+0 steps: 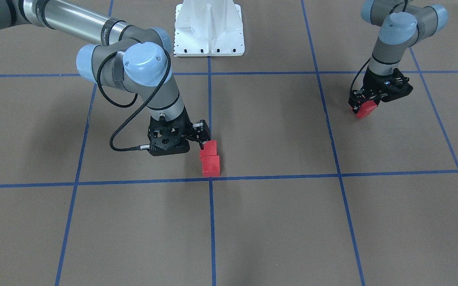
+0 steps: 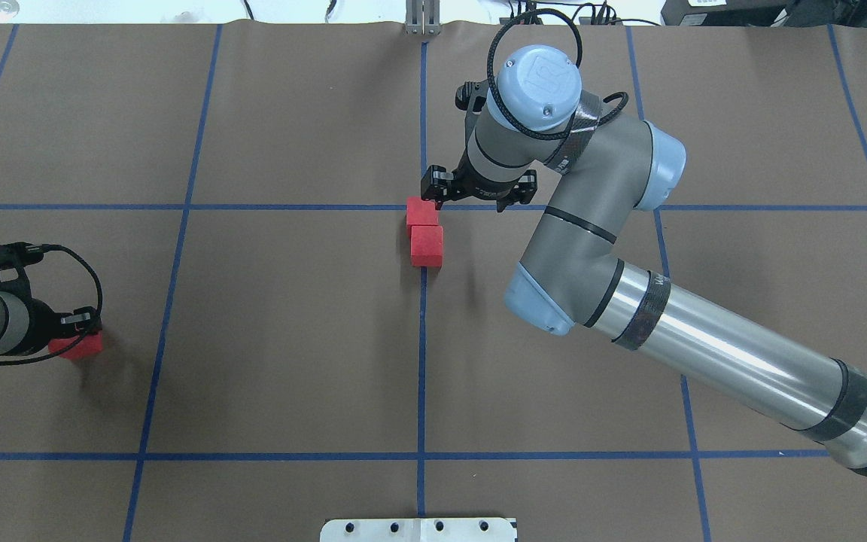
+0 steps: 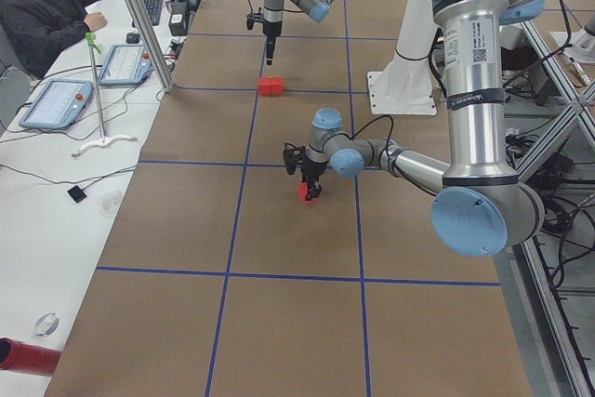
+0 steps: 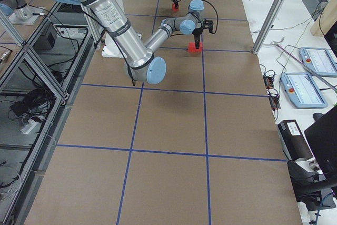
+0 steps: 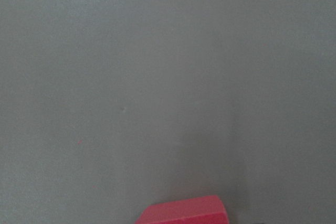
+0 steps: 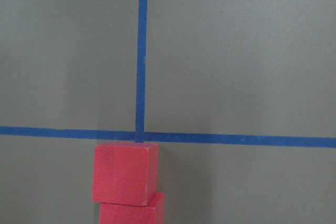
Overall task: Form red blocks into L shape at center
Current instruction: 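Grasp the red cube on the left arm's side with the left gripper and lift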
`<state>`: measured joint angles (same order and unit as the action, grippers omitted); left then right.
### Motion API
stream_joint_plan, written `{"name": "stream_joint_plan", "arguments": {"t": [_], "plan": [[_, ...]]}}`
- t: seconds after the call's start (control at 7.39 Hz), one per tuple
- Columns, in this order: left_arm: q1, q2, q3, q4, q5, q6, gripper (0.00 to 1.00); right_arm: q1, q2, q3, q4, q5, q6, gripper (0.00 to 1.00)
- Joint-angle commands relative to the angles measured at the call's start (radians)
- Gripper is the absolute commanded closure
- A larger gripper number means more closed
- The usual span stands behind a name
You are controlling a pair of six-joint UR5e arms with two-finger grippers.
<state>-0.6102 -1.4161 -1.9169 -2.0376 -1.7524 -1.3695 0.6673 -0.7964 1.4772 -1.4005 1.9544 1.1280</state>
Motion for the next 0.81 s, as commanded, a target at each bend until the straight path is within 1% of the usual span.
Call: {"name": "stream_joint_plan", "arguments": {"t": [0.0,0.14,0.41,0.54,0.68], "plan": [[-0.017,0.000,-0.063,0.031,-0.059,0.007,1.00,0.000,-0.003,0.011,0.000,0.000,-0.001,0.02],[-0.095,-0.048,-0.071,0.101,-0.117,0.010,1.00,0.000,-0.018,0.032,-0.002,0.004,-0.001,0.02],[-0.141,-0.409,-0.044,0.498,-0.127,-0.019,1.00,0.030,-0.100,0.118,-0.011,0.014,-0.017,0.02],[-0.141,-0.564,0.067,0.560,-0.133,-0.218,1.00,0.047,-0.148,0.147,-0.011,0.014,-0.045,0.02],[-0.141,-0.731,0.254,0.557,-0.169,-0.372,1.00,0.066,-0.199,0.175,-0.011,0.014,-0.106,0.01]]}}
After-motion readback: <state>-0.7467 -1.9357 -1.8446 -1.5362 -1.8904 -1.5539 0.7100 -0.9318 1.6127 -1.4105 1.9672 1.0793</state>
